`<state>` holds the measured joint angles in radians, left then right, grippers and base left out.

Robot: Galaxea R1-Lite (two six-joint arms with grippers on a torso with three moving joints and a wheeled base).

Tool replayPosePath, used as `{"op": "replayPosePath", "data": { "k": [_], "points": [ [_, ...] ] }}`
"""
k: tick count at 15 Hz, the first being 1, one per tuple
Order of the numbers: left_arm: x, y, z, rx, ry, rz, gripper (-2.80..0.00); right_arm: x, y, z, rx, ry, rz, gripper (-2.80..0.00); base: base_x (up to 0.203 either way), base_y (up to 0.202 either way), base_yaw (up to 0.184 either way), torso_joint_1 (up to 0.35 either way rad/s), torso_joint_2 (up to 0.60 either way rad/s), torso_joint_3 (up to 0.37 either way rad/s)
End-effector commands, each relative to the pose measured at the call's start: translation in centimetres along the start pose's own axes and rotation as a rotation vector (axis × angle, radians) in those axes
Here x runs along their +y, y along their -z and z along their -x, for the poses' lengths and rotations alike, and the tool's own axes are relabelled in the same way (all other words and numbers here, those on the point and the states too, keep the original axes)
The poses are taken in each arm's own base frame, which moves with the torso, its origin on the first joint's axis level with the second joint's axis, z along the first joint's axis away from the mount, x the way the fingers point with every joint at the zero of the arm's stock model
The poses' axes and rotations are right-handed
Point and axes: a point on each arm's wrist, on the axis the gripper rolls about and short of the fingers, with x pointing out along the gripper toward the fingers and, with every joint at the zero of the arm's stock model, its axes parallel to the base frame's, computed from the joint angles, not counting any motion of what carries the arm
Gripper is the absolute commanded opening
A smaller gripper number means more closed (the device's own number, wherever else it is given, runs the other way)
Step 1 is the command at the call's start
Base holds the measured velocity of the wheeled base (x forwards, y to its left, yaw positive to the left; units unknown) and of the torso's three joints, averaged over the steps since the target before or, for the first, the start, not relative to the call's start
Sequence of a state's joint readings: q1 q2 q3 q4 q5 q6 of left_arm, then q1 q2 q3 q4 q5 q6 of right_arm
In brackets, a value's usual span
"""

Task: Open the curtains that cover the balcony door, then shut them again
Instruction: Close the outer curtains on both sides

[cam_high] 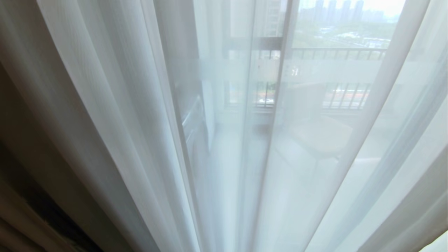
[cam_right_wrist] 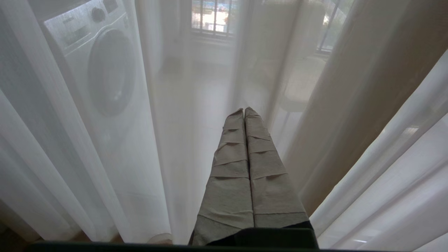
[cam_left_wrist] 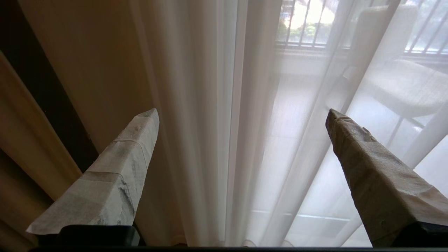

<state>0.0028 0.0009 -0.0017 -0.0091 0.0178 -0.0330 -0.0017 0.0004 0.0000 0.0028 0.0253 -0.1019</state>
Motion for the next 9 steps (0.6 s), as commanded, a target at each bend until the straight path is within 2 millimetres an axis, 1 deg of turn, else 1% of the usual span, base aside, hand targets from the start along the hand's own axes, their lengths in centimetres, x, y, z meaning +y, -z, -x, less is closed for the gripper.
{"op": "replayPosePath", "data": {
  "k": [1, 9],
  "points": [
    [0.0, 0.01, 0.01, -0.001, -0.001, 0.001, 0.0, 0.0, 0.0, 0.0, 0.0, -0.001, 0.001, -2.8, 0.0, 0.0, 0.0, 0.0, 0.0, 0.0],
    [0.0, 0.01, 0.01, -0.001, -0.001, -0.001, 0.0, 0.0, 0.0, 0.0, 0.0, -0.001, 0.001, -2.8, 0.0, 0.0, 0.0, 0.0, 0.0, 0.0]
  ]
}}
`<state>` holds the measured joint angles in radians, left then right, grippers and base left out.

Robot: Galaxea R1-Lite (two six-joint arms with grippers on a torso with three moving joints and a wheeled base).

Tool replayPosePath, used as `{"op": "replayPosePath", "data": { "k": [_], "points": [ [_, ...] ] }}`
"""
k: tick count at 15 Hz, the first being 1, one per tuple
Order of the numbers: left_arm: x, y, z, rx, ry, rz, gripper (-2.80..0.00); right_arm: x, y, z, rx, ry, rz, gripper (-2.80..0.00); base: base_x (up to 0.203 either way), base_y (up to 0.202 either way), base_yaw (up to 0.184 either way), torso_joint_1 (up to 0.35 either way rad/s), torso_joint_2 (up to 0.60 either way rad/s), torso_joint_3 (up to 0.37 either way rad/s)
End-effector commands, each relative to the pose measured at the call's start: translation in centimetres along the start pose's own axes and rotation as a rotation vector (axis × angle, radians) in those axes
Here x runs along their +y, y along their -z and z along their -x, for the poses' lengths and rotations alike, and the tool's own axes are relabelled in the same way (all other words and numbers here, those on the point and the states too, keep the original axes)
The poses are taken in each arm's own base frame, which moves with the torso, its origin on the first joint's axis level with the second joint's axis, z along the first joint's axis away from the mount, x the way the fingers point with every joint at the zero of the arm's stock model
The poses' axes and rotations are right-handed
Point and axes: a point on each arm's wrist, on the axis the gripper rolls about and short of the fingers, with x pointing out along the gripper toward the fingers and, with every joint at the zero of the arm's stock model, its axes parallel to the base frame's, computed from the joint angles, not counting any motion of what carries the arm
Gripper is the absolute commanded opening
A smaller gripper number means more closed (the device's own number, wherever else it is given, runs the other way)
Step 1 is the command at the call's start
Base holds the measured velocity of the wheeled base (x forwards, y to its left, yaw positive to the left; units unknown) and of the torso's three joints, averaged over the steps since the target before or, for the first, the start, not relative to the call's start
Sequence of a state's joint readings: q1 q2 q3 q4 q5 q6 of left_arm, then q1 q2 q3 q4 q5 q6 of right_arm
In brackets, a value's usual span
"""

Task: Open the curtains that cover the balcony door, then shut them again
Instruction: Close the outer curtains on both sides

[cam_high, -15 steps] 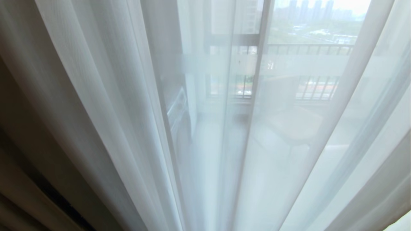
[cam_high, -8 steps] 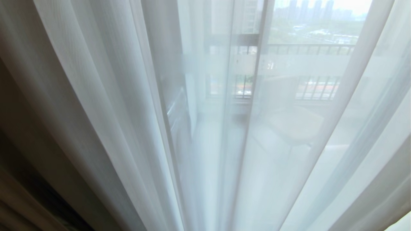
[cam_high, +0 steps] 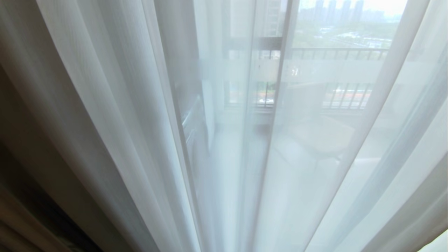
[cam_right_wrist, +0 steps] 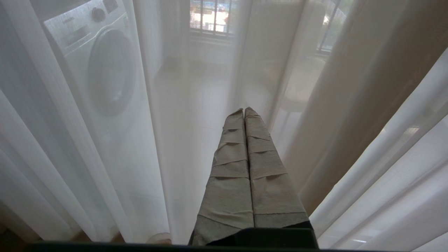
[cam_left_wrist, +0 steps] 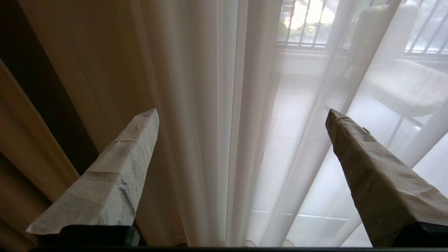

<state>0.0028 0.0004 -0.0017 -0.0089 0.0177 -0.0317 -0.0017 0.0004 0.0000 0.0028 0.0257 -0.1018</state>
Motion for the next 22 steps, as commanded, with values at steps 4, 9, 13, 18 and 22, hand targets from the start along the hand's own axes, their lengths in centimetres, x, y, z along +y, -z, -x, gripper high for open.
{"op": "replayPosePath", "data": {
  "k": [4, 9, 13, 18, 22],
  "points": [
    [0.0, 0.0, 0.0, -0.001, -0.001, -0.001, 0.0, 0.0, -0.01, 0.0, -0.001, 0.0, 0.001, -2.8, 0.0, 0.0, 0.0, 0.0, 0.0, 0.0],
    [0.0, 0.0, 0.0, -0.001, -0.001, -0.001, 0.0, 0.0, 0.0, 0.0, 0.0, 0.0, 0.001, -2.8, 0.002, 0.109, 0.0, 0.002, 0.0, 0.003],
    [0.0, 0.04, -0.01, 0.001, -0.001, 0.002, 0.0, 0.0, 0.0, 0.0, 0.0, 0.0, 0.001, -2.8, 0.0, 0.064, 0.001, 0.0, 0.0, 0.002],
    [0.0, 0.0, 0.0, -0.001, -0.001, 0.004, 0.0, 0.0, 0.0, 0.0, 0.0, 0.0, 0.001, -2.8, 0.0, 0.0, 0.0, 0.0, 0.0, 0.0],
    [0.0, 0.01, 0.0, 0.0, -0.001, 0.004, 0.0, 0.0, 0.0, 0.0, 0.0, 0.0, 0.001, -2.8, 0.0, 0.0, 0.0, 0.0, 0.0, 0.0]
  ]
}}
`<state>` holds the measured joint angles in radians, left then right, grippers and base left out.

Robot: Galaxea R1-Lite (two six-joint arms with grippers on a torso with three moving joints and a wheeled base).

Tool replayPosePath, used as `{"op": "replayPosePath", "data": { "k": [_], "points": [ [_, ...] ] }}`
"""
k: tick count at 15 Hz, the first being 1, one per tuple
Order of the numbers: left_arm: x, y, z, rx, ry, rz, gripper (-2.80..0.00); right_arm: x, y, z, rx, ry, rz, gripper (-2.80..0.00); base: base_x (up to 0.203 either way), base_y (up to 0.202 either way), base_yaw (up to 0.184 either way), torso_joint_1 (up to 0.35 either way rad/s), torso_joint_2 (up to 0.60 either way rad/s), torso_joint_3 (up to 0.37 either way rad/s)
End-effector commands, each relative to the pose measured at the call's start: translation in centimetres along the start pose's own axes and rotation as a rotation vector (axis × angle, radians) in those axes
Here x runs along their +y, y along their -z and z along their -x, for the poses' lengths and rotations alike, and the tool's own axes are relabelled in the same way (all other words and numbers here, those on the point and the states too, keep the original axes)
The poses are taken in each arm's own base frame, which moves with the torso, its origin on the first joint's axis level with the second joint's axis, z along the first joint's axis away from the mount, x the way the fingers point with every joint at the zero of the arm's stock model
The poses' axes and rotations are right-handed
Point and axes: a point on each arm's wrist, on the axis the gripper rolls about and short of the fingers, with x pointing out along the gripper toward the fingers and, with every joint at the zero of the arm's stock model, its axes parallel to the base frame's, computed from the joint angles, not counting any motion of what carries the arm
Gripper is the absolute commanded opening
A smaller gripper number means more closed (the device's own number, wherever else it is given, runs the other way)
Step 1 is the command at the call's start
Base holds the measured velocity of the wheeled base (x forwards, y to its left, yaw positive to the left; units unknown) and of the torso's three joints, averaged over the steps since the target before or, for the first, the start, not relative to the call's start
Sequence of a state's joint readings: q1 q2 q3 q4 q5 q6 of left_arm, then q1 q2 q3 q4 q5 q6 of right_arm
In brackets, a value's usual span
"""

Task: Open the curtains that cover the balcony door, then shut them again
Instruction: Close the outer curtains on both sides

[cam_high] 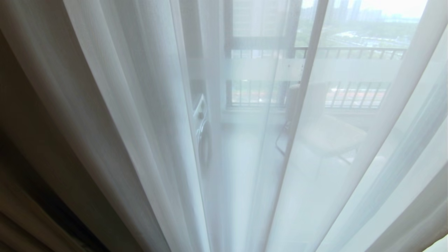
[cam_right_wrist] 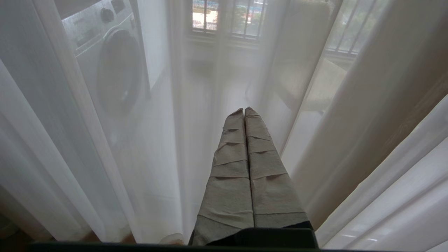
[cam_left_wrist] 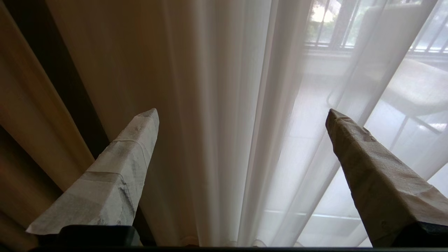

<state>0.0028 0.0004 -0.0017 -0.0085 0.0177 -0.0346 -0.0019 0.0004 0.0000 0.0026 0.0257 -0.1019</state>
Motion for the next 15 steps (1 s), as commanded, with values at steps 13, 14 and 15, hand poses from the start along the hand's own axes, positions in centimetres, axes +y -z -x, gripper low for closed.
{"op": "replayPosePath", "data": {
  "k": [13, 14, 15],
  "points": [
    [-0.2, -14.7, -5.1, 0.062, -0.179, -0.002, 0.0, 0.0, 0.0, 0.0, 0.0, -0.001, 0.001, -2.8, 0.0, 0.0, 0.0, 0.0, 0.0, 0.0],
    [0.1, -16.0, -5.9, 0.054, -0.268, 0.002, 0.0, 0.0, 0.0, 0.0, 0.0, -0.001, 0.001, -2.8, 0.0, 0.0, 0.0, 0.0, 0.0, 0.0],
    [0.6, -17.1, -6.4, 0.046, -0.37, 0.006, 0.0, 0.0, 0.0, 0.0, 0.0, -0.001, 0.0, -2.8, 0.0, 0.0, 0.0, 0.0, 0.0, 0.0]
  ]
}}
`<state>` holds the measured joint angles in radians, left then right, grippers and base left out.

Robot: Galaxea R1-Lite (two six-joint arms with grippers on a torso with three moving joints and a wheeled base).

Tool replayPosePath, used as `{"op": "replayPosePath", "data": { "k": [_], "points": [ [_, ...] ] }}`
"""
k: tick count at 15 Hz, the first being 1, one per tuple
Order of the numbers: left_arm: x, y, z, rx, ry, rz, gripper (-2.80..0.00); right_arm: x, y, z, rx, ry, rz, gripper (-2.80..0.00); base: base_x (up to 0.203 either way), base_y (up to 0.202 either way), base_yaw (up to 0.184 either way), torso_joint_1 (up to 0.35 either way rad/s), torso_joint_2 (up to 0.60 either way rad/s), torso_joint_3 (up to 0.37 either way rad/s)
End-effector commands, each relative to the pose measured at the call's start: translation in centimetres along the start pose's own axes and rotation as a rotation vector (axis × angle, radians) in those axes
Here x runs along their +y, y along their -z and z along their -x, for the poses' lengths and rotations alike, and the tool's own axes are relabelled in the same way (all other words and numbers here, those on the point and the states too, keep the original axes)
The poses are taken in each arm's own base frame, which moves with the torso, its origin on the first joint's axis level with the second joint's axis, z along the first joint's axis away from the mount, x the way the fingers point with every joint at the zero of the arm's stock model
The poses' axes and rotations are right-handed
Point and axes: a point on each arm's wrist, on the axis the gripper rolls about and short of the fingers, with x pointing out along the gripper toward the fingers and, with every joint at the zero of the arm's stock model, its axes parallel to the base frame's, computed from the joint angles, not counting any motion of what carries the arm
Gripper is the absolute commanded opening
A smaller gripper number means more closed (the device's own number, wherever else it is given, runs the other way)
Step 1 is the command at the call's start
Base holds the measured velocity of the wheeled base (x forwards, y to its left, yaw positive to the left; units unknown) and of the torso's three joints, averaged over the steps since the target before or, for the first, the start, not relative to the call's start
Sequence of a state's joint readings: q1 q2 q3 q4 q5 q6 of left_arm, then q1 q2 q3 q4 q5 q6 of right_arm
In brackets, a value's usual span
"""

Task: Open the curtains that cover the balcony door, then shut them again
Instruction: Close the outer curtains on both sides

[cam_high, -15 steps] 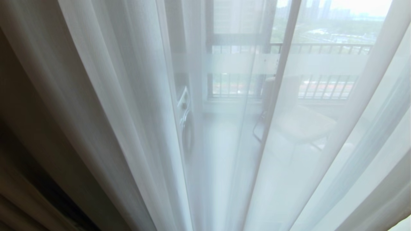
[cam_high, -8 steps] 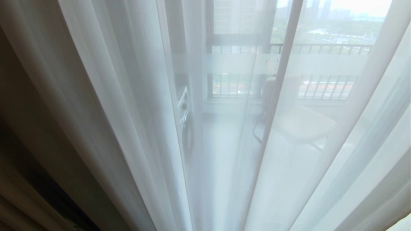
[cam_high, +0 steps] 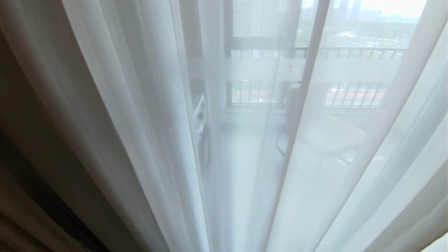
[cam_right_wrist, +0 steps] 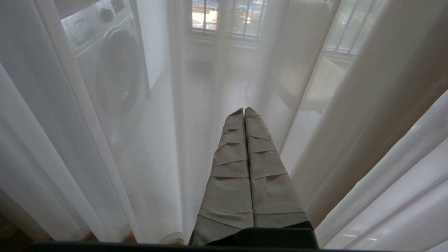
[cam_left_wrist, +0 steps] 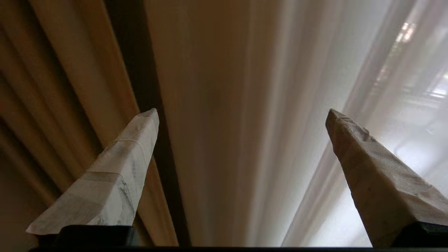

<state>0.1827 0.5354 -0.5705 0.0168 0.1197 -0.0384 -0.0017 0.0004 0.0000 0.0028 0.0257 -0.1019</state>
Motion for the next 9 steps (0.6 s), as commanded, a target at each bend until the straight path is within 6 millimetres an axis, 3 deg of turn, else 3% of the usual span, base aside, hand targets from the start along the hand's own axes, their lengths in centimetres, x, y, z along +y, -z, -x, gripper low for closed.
{"op": "replayPosePath", "data": {
  "k": [1, 4, 9],
  "points": [
    [0.4, -2.2, -3.3, 0.055, -0.187, -0.002, 0.0, 0.0, 0.0, 0.0, 0.0, 0.0, 0.001, -2.8, 0.0, 0.0, 0.0, 0.0, 0.0, 0.0],
    [2.8, -5.5, -6.0, 0.046, -0.46, 0.008, 0.0, 0.0, 0.0, 0.0, 0.0, 0.0, 0.001, -2.8, 0.0, 0.0, 0.0, 0.0, 0.0, 0.0],
    [7.8, -8.9, -13.0, 0.071, -0.57, 0.032, 0.0, 0.0, 0.0, 0.0, 0.0, 0.0, 0.001, -2.8, 0.0, 0.0, 0.0, 0.0, 0.0, 0.0]
  ]
}}
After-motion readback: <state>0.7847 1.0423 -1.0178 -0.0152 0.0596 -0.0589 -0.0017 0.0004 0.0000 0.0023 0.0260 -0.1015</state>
